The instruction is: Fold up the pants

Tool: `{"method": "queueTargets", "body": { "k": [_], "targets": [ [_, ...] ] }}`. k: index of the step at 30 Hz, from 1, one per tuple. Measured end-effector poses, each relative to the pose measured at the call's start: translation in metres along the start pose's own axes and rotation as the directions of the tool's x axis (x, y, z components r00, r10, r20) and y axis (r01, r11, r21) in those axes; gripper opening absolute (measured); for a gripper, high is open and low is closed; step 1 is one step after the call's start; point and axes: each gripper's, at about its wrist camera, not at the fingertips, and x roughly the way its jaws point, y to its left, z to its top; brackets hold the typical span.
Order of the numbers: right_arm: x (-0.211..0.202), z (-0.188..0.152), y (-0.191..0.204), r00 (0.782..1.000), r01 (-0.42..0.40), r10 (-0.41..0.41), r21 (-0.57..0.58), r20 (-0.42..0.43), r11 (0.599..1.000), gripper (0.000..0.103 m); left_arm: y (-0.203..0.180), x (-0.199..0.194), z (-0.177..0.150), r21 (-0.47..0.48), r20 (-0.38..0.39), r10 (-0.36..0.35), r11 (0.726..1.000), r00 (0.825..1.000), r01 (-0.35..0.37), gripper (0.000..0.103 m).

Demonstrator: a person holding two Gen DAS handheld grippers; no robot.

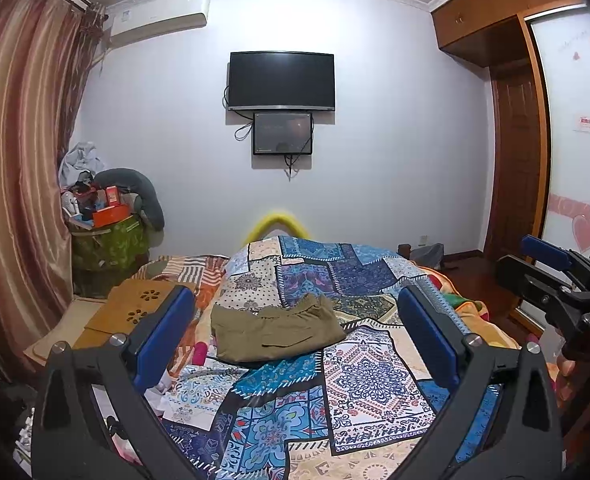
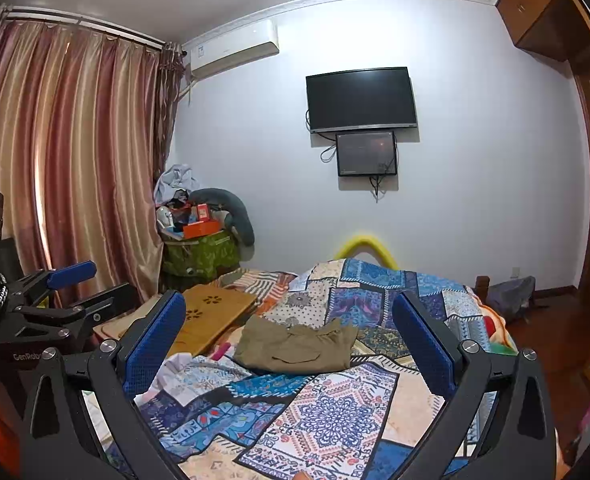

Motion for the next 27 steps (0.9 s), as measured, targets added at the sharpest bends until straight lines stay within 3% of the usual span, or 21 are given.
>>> {"method": "queueTargets", "body": {
  "k": [27],
  "targets": [
    [0.0018,-0.0051,-0.0069,1.0,0.0,0.0,0.022,-0.012,1.0,0.103,0.0005,0.0039,-0.0023,0.011,-0.016,-0.055,0.998,0.998,0.055,0.103]
  ]
}}
